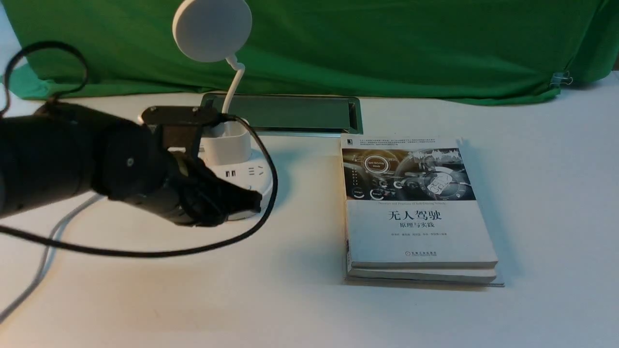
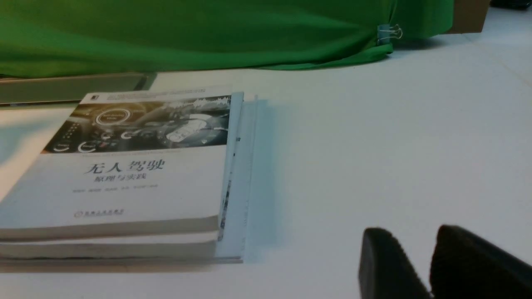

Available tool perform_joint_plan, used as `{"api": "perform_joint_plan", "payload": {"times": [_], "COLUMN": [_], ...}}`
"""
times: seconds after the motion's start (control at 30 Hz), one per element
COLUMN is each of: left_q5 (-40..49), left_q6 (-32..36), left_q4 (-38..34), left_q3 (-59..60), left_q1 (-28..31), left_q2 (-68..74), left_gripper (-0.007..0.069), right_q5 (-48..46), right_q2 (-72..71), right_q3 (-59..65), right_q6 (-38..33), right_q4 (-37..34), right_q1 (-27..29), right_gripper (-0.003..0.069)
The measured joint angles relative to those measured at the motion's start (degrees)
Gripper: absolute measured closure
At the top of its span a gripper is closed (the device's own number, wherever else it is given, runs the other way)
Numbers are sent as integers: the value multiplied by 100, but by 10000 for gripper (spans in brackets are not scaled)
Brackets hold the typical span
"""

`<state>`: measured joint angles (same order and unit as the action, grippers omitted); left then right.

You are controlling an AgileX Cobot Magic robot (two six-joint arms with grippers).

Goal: Turn on the desk lamp on the white desktop with your hand.
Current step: 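Press the power button on the lamp base to turn the lamp on with the left gripper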

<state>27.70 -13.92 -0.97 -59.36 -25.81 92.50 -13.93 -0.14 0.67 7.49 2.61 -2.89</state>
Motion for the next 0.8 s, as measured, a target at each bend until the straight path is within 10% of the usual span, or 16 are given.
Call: {"api": "perform_joint_plan", "payload": {"times": [0.8], "left_q5": [-307], "left_q6": [-276], "left_q4": [1045], "left_q3": [-1585], "left_q1": [17], "left_q2": [1892], "left_gripper": [625], "right_q5": [0], "right_q2": [0], "right_q3": [0], "right_q6": [2], "right_q4": [0], "right_q1": [0], "right_gripper": [421]}}
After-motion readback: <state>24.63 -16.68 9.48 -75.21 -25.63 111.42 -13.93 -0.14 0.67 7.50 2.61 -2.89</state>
